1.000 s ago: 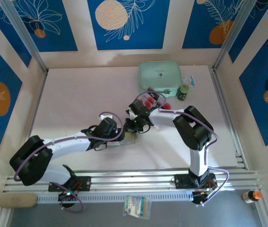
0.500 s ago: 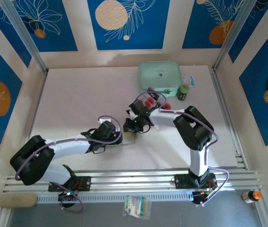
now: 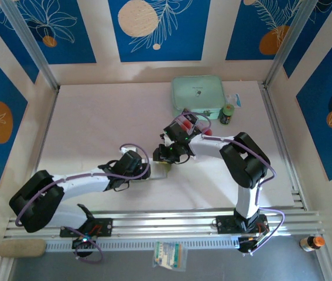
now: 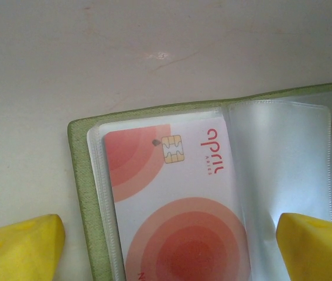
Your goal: Put the credit cards into the card holder
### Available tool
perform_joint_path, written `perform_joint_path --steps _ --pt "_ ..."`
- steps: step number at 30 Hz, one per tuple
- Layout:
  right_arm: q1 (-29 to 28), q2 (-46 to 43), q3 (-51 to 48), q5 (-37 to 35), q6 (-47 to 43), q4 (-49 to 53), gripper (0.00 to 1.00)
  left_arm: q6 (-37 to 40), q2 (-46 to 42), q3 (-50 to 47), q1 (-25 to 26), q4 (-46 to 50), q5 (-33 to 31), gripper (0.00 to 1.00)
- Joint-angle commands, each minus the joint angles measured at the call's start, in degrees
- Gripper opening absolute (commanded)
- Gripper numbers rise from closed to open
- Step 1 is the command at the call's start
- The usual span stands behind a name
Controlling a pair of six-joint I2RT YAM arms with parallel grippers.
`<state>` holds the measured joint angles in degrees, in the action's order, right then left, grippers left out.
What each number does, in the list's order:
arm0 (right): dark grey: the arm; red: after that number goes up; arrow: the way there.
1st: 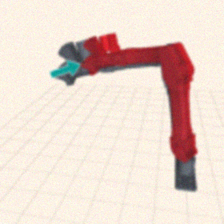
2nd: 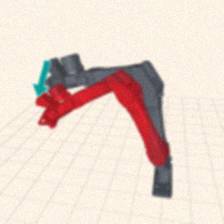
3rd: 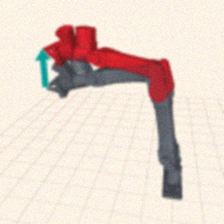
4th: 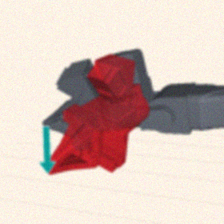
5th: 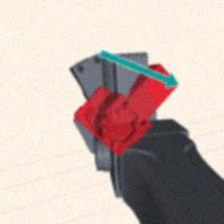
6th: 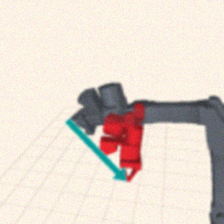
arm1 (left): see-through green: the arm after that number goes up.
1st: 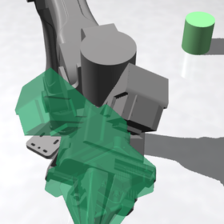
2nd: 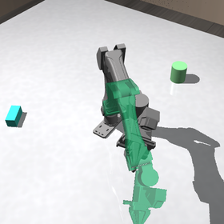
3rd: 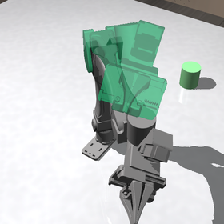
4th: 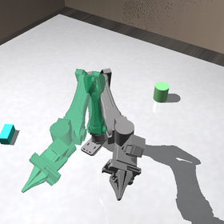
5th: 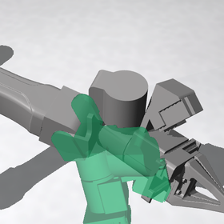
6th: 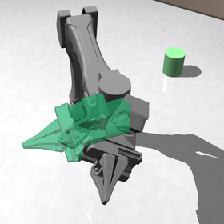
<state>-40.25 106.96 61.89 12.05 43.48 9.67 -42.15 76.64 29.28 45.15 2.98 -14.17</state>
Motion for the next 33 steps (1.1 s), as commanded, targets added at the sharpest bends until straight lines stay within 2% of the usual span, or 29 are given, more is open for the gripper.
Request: perform_joint_path --steps 1,9,17,20,22,33 --pt "-0.09 0.92 -0.39 3.21 1.40 -1.62 0.32 -0.56 -0.90 -0.80 0.46 0.75 -1.32 0.93" --pt "-0.27 1.96 1.13 7.40 2.02 -2.94 0.32 -0.47 -1.58 -0.98 0.46 0.85 -1.56 0.93" --pt "-1.10 -0.54 1.70 8.66 3.09 -2.61 0.33 -0.39 -5.30 -0.71 0.45 3.08 -2.58 0.94" --pt "-1.97 -1.63 2.65 7.99 3.08 -1.01 0.48 -0.47 -9.00 -0.54 0.34 5.43 -4.10 0.96" --pt "-2.61 -1.92 3.59 7.59 2.88 0.18 0.52 -0.59 -11.63 -0.45 0.22 7.33 -5.50 0.97" --pt "-6.01 1.49 10.42 6.89 4.09 3.11 0.59 -2.84 -24.38 -1.94 -0.80 15.35 -12.24 0.98"
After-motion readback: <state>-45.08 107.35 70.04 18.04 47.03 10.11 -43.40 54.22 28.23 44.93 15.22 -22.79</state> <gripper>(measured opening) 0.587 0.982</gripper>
